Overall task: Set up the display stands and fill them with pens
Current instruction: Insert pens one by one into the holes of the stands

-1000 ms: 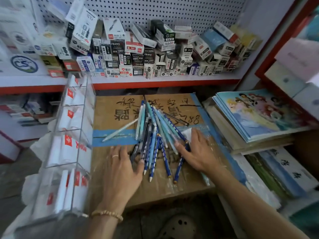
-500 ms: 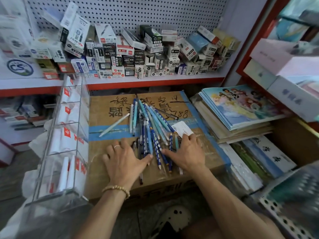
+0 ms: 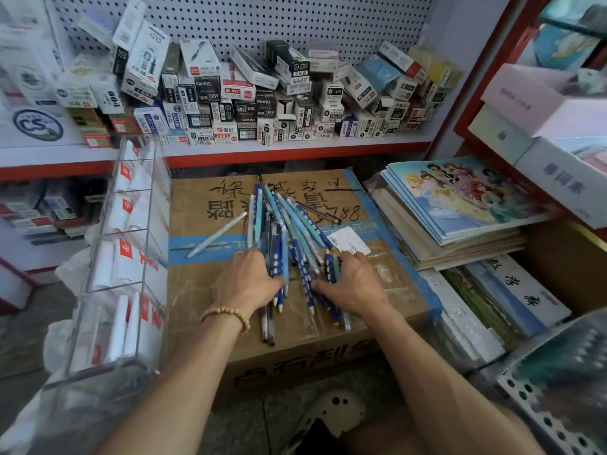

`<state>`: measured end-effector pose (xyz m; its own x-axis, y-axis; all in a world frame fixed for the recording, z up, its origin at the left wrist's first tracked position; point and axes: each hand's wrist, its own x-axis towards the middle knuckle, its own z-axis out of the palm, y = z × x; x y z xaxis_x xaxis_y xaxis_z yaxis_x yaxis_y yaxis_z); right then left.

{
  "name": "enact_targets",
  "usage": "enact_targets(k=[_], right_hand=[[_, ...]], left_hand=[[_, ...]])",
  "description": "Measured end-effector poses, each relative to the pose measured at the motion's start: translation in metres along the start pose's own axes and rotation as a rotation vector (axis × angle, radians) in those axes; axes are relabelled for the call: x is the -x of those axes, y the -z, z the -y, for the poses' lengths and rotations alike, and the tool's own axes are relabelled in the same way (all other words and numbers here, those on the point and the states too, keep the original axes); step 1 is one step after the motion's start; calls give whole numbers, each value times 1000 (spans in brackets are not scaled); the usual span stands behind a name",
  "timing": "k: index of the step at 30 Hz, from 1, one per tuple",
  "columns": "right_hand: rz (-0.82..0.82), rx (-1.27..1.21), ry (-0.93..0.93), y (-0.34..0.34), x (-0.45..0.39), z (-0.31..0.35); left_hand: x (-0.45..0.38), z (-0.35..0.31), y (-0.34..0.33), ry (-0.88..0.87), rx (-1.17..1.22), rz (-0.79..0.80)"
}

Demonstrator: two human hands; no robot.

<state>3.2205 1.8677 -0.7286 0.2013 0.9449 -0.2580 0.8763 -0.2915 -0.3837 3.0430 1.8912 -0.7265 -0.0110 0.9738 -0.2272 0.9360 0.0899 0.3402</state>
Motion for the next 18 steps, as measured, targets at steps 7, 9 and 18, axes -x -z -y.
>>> enact_targets(k=[7,9,18], right_hand=[[-21,32,24,-5,2,6],[-27,97,22,-8,3,11],[28,32,65,-6,-4,4]], left_hand=[[-5,7,3,17,-59,-4],[-7,2,3,1,-136,-28],[-6,2,7,-2,-135,76]])
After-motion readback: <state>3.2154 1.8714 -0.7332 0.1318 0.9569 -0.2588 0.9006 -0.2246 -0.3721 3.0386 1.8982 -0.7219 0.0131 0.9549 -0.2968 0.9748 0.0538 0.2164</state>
